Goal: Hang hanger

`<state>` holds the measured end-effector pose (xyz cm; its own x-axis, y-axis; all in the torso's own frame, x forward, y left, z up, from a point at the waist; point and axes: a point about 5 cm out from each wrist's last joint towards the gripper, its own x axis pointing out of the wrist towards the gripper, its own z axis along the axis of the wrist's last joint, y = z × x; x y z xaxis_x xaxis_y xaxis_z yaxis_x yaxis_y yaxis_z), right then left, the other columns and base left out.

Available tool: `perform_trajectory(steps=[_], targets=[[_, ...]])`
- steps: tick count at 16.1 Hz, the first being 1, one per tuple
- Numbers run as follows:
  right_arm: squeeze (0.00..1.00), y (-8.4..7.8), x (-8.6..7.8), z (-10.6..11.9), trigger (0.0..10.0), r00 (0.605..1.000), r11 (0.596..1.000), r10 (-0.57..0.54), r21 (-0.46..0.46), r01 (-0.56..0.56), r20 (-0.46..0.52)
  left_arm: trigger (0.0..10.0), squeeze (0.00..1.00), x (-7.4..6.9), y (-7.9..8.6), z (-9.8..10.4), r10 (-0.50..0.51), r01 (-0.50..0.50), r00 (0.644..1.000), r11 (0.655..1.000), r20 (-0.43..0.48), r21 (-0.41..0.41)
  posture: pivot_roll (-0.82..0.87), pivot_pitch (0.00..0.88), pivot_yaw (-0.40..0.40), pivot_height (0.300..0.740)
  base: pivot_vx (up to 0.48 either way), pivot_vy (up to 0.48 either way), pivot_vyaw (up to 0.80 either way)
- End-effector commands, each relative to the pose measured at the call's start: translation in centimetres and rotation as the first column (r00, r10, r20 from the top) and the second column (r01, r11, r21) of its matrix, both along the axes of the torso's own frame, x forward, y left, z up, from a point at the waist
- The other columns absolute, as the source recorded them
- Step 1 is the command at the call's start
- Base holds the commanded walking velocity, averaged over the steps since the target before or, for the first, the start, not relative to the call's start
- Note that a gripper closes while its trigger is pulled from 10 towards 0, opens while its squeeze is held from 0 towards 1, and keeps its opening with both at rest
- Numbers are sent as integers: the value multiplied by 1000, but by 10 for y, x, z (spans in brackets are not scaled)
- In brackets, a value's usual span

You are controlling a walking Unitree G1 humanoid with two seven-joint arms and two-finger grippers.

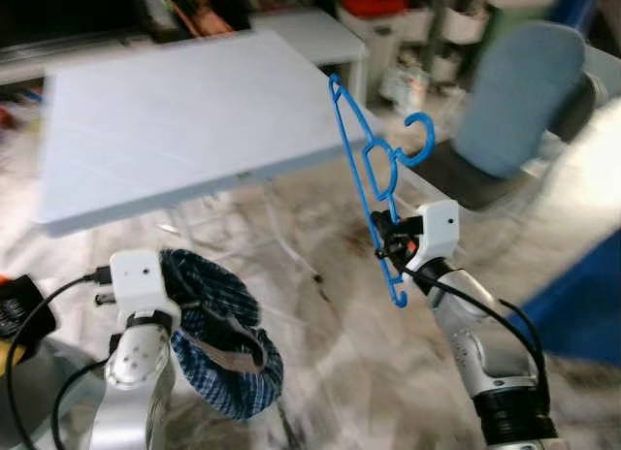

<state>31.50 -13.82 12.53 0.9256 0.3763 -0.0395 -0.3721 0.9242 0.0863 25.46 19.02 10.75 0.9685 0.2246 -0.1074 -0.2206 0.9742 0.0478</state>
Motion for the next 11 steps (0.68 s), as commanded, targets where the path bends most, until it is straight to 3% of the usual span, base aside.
perform_trajectory(steps=[1,7,11], targets=[[0,-6,2,6,10000,1000,1000,-18,1,18,23,10000,0,0,-3,0,-5,5,1000,1000,5,1,-34,0,15,740,394,0,619],[0,-3,3,7,10000,1000,1000,-14,5,14,21,10000,0,0,-3,0,11,-11,1000,1000,2,7,-35,0,14,740,386,0,0],[0,-2,2,6,10000,999,999,-28,18,28,23,10000,0,0,-7,-3,-12,12,1000,1000,8,6,-35,0,18,740,0,0,0]])
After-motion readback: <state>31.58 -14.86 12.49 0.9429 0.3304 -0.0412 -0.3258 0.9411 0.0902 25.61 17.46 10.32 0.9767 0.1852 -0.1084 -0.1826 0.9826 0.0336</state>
